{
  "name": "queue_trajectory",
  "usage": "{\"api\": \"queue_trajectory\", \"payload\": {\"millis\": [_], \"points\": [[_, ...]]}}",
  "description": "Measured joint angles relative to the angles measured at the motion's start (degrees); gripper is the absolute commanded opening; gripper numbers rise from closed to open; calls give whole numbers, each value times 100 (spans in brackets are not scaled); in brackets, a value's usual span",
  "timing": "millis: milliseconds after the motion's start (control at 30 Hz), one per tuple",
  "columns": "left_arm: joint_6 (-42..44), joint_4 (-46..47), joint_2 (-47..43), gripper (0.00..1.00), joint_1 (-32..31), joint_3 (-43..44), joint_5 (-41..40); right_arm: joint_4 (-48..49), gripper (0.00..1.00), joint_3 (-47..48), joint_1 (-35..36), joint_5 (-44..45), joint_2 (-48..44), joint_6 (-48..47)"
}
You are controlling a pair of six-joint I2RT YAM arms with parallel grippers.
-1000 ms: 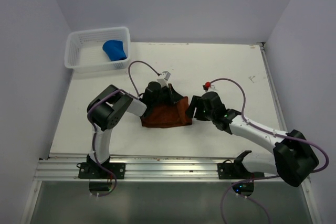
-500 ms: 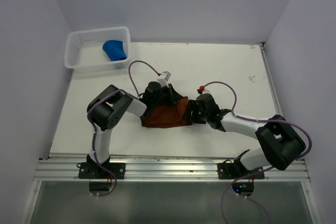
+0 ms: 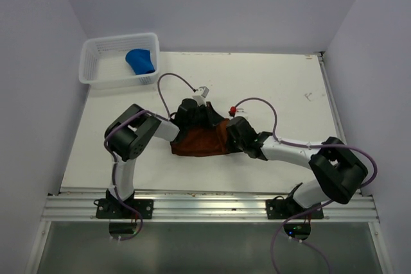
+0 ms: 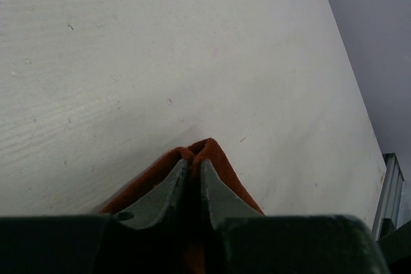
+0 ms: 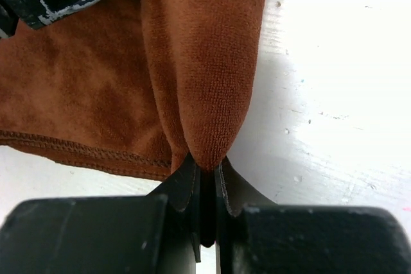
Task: Roll the towels
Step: Roll the towel
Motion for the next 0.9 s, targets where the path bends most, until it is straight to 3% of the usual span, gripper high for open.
{"api": "queue_trajectory", "payload": {"millis": [33,133,333,667,900], "points": [[0,-66,-31,33,0,17,-20,-133,0,96,52,107,20,-50],[-87,-358,-199,50,2,98,-131,-540,0,407,162,402,70,-195],[-173,-1447,-474,64,7,745,-411,-1117,0,883,190,866,166,-586],[-520,-3246,-516,67,348,1845,-90,-1281,0,907,190,1202,297,-911],[-739,-3665,-540,68,299,1797,273,-1276,0,909,190,1366,299,-935]]}}
